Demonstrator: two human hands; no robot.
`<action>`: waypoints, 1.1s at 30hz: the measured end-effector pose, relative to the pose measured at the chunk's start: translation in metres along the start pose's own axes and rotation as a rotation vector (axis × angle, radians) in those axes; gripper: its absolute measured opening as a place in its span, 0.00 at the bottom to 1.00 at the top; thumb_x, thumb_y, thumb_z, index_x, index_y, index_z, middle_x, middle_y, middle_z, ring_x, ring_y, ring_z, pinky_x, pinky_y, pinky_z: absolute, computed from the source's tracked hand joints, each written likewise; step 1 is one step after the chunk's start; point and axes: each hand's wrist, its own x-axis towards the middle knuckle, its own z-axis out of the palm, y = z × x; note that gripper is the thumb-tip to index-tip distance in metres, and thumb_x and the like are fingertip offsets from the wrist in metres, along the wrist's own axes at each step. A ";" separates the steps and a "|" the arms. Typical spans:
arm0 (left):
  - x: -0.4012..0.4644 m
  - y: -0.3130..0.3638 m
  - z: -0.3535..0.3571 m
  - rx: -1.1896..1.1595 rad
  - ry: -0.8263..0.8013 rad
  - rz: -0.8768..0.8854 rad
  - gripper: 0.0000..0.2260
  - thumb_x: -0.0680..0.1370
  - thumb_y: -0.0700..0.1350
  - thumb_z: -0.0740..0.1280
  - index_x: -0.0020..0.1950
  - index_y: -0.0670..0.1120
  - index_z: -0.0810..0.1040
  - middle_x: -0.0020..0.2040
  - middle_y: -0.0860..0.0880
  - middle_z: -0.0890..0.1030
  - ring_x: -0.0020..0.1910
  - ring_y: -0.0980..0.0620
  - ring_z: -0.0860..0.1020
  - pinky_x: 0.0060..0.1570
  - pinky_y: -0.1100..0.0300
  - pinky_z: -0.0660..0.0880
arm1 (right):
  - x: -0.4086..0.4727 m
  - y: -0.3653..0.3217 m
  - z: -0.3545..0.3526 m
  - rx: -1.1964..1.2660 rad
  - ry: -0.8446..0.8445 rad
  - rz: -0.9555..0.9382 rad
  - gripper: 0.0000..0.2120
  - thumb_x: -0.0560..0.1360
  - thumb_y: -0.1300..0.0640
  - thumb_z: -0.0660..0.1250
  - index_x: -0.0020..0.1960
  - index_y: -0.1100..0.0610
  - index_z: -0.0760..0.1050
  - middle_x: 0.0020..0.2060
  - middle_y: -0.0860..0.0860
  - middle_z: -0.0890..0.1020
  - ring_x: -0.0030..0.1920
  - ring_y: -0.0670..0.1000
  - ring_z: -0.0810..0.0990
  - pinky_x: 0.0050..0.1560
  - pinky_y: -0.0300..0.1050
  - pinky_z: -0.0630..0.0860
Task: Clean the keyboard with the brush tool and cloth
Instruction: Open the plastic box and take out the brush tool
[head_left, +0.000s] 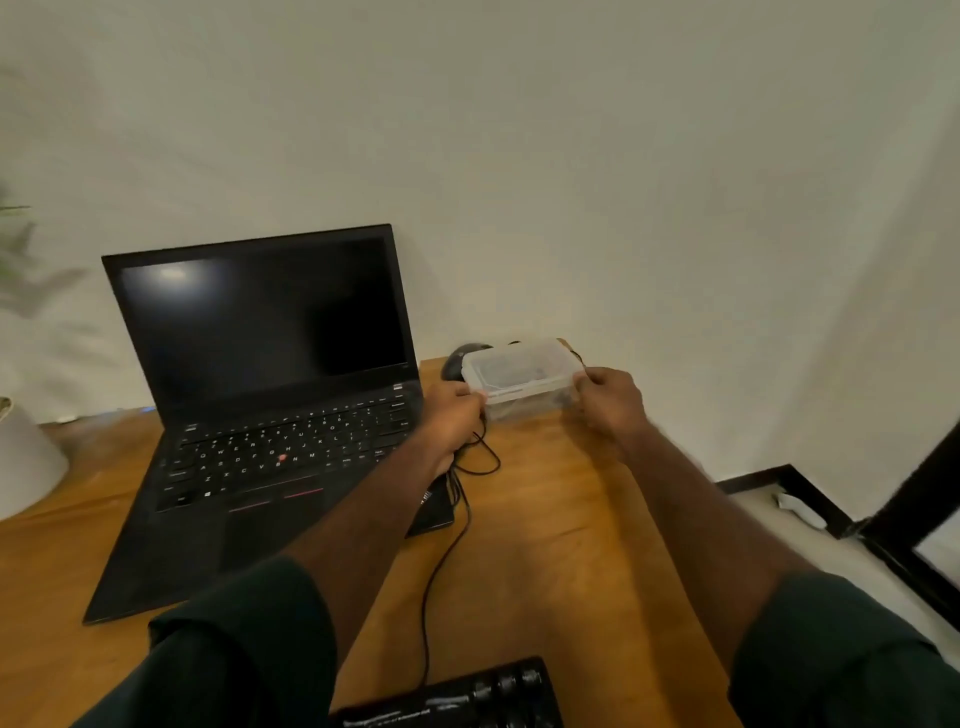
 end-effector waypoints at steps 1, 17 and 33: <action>-0.004 -0.001 0.000 -0.023 0.005 -0.009 0.09 0.81 0.43 0.63 0.47 0.43 0.82 0.37 0.46 0.77 0.35 0.50 0.72 0.35 0.56 0.68 | -0.007 0.001 -0.002 0.026 0.033 0.011 0.16 0.83 0.50 0.61 0.61 0.58 0.81 0.53 0.53 0.83 0.53 0.55 0.81 0.59 0.52 0.79; -0.174 -0.050 -0.055 -0.123 -0.153 -0.109 0.10 0.81 0.43 0.68 0.44 0.37 0.79 0.35 0.40 0.79 0.28 0.49 0.74 0.24 0.59 0.66 | -0.224 0.046 -0.061 0.342 -0.008 0.129 0.06 0.77 0.55 0.71 0.44 0.57 0.78 0.42 0.56 0.84 0.41 0.52 0.80 0.40 0.44 0.76; -0.180 -0.039 -0.054 -0.038 -0.119 -0.245 0.06 0.81 0.39 0.64 0.51 0.38 0.80 0.38 0.43 0.78 0.30 0.52 0.71 0.25 0.60 0.67 | -0.225 0.016 -0.057 0.084 -0.144 0.185 0.10 0.80 0.54 0.67 0.57 0.60 0.80 0.48 0.56 0.84 0.38 0.50 0.78 0.35 0.42 0.75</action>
